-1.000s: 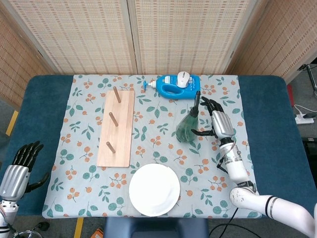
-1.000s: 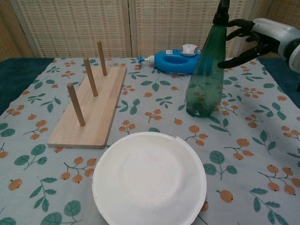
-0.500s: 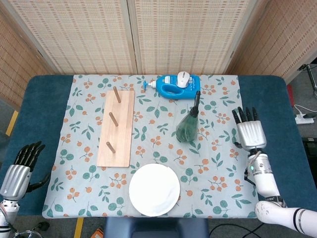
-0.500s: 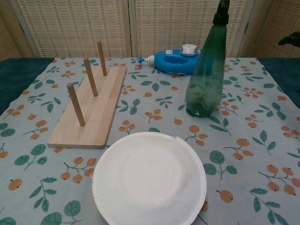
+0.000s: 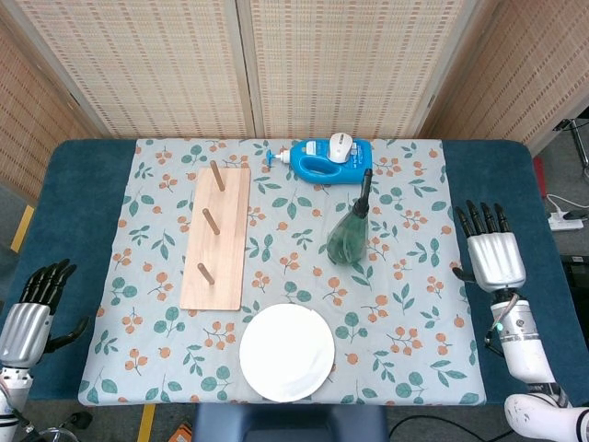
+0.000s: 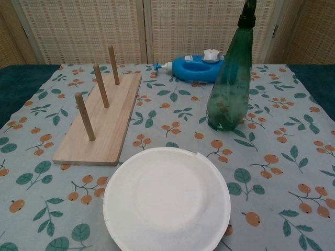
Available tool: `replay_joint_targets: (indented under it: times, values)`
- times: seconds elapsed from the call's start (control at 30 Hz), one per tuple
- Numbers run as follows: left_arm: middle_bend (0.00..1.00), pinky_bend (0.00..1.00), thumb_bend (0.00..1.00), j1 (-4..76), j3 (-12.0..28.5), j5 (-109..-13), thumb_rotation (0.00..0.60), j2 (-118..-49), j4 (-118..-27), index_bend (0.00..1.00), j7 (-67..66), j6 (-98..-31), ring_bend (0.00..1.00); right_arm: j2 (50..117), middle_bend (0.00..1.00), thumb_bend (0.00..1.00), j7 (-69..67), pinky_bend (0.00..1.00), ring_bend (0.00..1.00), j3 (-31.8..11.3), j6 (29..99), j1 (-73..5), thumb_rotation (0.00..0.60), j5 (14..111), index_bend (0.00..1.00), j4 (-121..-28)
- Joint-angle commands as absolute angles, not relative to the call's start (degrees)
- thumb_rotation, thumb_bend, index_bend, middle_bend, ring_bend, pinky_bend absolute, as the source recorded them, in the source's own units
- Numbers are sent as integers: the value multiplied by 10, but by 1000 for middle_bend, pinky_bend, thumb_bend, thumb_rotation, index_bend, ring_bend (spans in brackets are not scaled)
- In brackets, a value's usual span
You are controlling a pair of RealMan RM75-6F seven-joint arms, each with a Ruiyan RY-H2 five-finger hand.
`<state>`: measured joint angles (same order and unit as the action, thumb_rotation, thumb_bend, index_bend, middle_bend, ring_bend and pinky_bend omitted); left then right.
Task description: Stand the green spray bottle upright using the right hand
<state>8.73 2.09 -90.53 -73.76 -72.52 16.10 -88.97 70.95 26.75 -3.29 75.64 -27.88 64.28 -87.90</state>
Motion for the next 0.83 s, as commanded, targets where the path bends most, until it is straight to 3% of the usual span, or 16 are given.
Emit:
replay_joint_targets:
  times: [0.03, 0.83]
  values:
    - [0, 0, 285, 87, 21, -906, 600, -737, -725, 0, 160, -890, 0, 735, 0, 60, 195, 0, 0, -40, 774, -258, 600, 690, 0, -834]
    - [0, 0, 285, 85, 18, -911, 600, -738, -727, 0, 154, -893, 0, 744, 0, 60, 209, 0, 0, -26, 775, -191, 600, 712, 0, -856]
